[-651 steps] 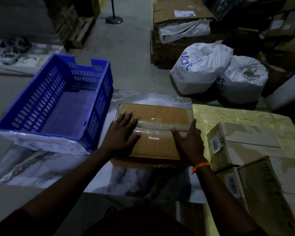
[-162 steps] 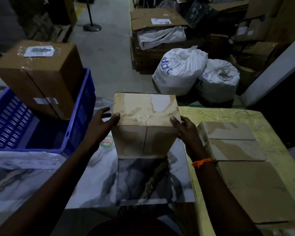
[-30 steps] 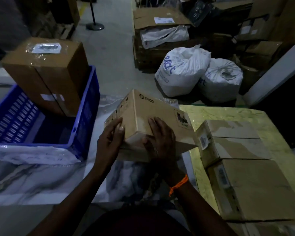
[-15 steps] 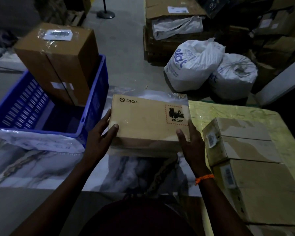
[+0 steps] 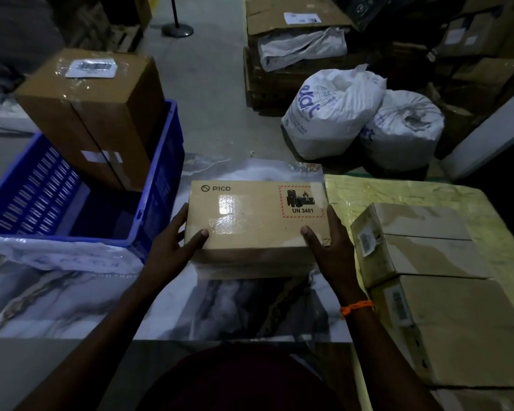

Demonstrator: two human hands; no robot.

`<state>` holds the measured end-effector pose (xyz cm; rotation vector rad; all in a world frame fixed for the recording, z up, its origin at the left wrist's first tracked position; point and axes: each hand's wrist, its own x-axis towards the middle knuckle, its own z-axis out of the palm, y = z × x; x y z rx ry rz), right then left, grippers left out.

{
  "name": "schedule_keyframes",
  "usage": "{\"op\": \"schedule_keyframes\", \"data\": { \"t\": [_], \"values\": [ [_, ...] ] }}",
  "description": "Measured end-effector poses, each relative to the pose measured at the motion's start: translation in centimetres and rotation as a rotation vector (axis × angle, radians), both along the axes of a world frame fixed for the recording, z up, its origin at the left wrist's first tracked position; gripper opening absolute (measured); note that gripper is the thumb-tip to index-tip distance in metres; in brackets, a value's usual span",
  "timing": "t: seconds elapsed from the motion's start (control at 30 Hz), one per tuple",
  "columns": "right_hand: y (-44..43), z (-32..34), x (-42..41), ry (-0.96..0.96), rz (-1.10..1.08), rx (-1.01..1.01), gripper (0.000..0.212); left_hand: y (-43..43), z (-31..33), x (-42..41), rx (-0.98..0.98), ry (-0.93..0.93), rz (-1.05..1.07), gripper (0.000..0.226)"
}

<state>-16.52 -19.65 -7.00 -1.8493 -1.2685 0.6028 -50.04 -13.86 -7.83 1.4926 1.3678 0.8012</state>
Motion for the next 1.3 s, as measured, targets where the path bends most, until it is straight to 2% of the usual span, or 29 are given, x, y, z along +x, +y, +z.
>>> {"op": "schedule_keyframes", "data": {
  "t": [0.1, 0.2, 0.37, 0.5, 0.57, 0.67, 0.73, 0.87, 1.07, 1.2, 1.3],
  "values": [
    [1.3, 0.6, 1.8, 0.14, 0.074, -0.075, 0.05, 1.8, 0.8, 0.1, -0.134, -0.093, -0.032, 0.081],
    [3.2, 1.2, 3.2, 0.379, 0.15, -0.174, 0.05, 3.2, 2.3, 1.5, -0.226, -0.199, -0.024, 0.067],
    [4.7, 2.1, 3.8, 0.384, 0.104, -0.111, 0.056, 4.2, 2.6, 3.1, -0.167, -0.235, -0.004, 0.062],
    [4.2, 1.7, 4.8, 0.399, 0.033, -0.087, 0.063, 4.1, 1.6, 3.8, -0.035, -0.18, -0.017, 0.081],
    [3.2, 1.0, 4.9, 0.404, 0.002, -0.088, 0.065, 3.8, 0.8, 4.0, 0.023, -0.157, -0.008, 0.083],
    [1.6, 0.2, 4.6, 0.498, -0.08, -0.055, 0.053, 2.7, 0.5, 4.2, -0.038, -0.226, 0.094, 0.064],
    [0.5, 0.1, 4.2, 0.569, -0.114, -0.046, 0.043, 1.9, 0.3, 3.7, -0.146, -0.285, 0.158, 0.06],
    [-1.4, -1.2, 3.6, 0.579, -0.121, -0.093, 0.028, 0.5, -0.6, 2.1, -0.434, -0.382, 0.15, 0.062],
    [-4.0, -3.1, 2.5, 0.543, -0.09, -0.099, 0.027, -1.6, -3.1, 1.4, -0.437, -0.299, 0.109, 0.056],
    [-4.3, -4.8, 2.3, 0.43, -0.122, -0.163, 0.044, -2.1, -3.7, 1.6, -0.448, -0.274, 0.149, 0.049],
    [-3.8, -5.3, 2.8, 0.415, -0.148, -0.184, 0.038, -2.0, -4.0, 1.8, -0.471, -0.296, 0.204, 0.04]
  ]
}}
